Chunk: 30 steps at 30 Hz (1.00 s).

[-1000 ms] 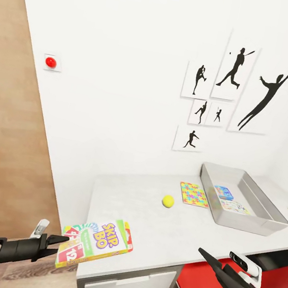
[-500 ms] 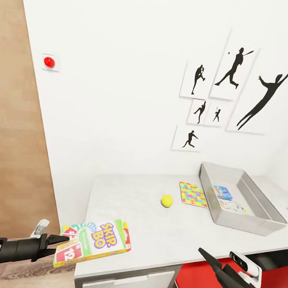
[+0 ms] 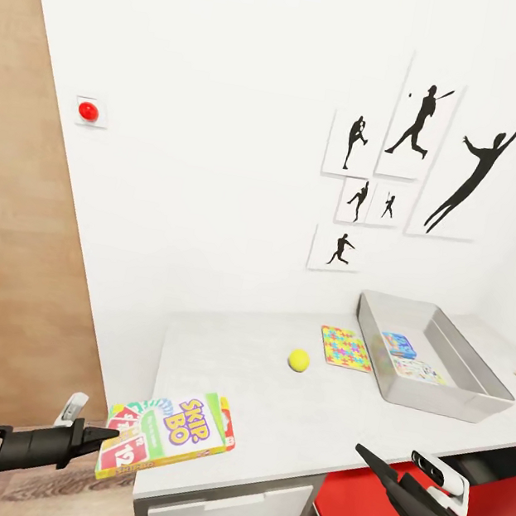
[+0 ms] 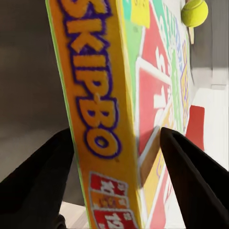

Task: Put all the toys in the child's room - the three board games (two on the bed and one on the table), the two jigsaw puzzles on the table, and the tennis ball on the table - inside the toy box on the table in the child's room.

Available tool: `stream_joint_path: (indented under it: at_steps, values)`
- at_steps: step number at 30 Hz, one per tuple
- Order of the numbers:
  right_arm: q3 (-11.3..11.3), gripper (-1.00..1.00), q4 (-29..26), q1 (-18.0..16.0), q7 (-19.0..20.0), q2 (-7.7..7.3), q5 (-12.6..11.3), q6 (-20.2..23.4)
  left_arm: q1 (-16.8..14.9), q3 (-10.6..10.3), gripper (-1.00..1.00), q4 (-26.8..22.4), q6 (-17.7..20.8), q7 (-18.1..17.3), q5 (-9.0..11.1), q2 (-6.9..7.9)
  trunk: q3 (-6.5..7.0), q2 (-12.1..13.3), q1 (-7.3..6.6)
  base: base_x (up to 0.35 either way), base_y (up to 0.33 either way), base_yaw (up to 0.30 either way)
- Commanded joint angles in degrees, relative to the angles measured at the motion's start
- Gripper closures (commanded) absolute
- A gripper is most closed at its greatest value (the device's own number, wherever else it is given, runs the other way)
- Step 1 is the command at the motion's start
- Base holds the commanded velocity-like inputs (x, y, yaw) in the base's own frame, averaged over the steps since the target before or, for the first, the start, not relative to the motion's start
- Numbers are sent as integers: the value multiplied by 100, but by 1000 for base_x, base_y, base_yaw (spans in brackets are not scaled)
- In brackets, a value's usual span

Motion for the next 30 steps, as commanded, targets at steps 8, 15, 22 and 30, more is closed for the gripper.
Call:
stream_joint_path:
  at_steps: [8, 15, 22, 30]
  values:
    - [1, -100, 0, 1, 2, -2, -20, 47, -3, 24, 100, -15, 3, -53, 5, 8, -5, -3, 0, 0, 0, 0]
    - [1, -100, 10, 1, 3, -2, -20, 35, -3, 16, 100, -50, 11, -645, 6, 23, 85, 197, -110, 0, 0, 0]
    - [-10, -100, 22, 1, -23, 29, 53, 75, -3, 13, 100, -51, 12, -747, 11, 41, 210, 478, -263, 0, 0, 0]
    - [-30, -100, 33, -1, -224, 8, 146, 110, -3, 13, 100, -58, 12, -780, 13, 59, 354, 799, -439, 0, 0, 0]
